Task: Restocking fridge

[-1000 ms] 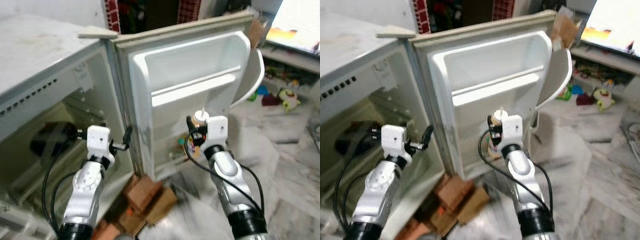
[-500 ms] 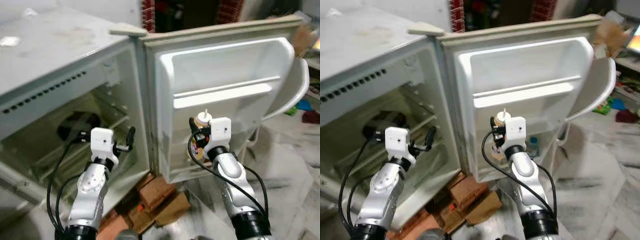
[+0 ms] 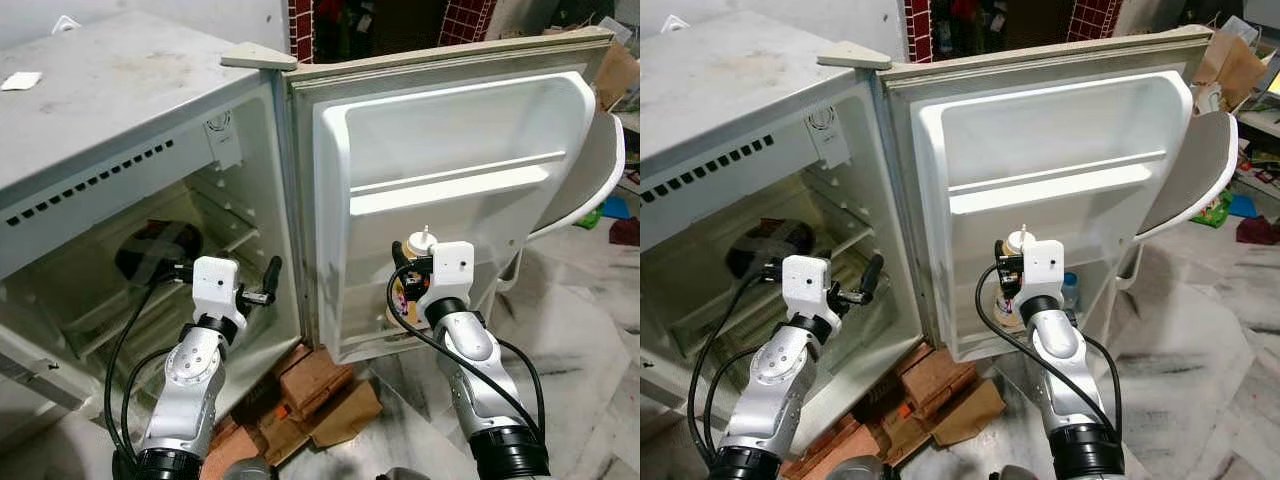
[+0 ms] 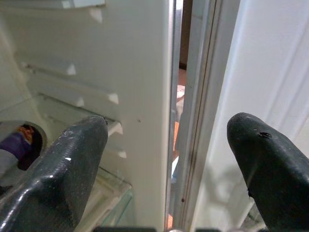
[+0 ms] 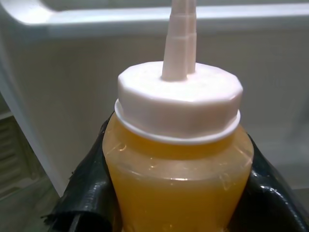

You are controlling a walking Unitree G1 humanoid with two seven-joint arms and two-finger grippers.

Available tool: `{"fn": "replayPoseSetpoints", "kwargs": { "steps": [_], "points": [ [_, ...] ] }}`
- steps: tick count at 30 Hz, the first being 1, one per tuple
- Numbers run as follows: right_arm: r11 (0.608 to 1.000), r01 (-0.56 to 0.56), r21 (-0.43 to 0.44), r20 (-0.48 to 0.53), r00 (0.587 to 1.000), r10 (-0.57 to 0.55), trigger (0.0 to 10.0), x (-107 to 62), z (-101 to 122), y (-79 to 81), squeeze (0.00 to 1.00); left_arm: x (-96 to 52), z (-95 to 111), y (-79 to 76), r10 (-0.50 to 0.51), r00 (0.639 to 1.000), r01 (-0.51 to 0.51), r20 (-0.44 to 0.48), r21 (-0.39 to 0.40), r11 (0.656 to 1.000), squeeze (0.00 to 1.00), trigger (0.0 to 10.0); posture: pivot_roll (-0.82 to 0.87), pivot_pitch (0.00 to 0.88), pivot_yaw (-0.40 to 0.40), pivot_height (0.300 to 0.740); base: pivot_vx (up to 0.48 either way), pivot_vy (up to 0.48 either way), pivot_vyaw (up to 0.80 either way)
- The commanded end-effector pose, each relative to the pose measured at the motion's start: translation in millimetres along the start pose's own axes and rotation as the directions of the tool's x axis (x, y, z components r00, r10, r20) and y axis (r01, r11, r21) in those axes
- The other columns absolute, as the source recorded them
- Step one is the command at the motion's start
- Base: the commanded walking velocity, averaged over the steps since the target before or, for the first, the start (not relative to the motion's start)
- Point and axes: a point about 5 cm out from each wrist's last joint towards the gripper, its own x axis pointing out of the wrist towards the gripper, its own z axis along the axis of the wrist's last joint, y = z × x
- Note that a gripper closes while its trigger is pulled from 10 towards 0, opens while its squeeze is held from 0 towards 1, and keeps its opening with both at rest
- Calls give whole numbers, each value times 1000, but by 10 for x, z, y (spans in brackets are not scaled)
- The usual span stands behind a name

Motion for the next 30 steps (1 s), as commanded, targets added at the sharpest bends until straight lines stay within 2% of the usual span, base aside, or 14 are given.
{"fn": "replayPoseSetpoints", "kwargs": {
  "steps": [1, 11, 30],
  "points": [
    [1000, -8, 5, 11, 1000, 8, 10000, 14, 42, 11, 0, 2, 28, 14, 4, 1000, -4, 4, 13, 1000, 0, 10000, 49, 17, 9, 707, 0, 0, 0],
    [1000, -18, 18, 29, 999, 17, 10000, 21, 67, 20, 0, 21, 33, 28, 12, 1000, -13, 2, 19, 1000, 0, 10000, 50, 16, 8, 647, 0, 0, 0],
    [1000, -20, 15, 26, 999, 20, 10000, 30, 64, 21, 0, 25, 53, 36, 7, 1000, -8, 12, 22, 1000, 0, 10000, 48, 29, 8, 647, 0, 0, 0]
  ]
}}
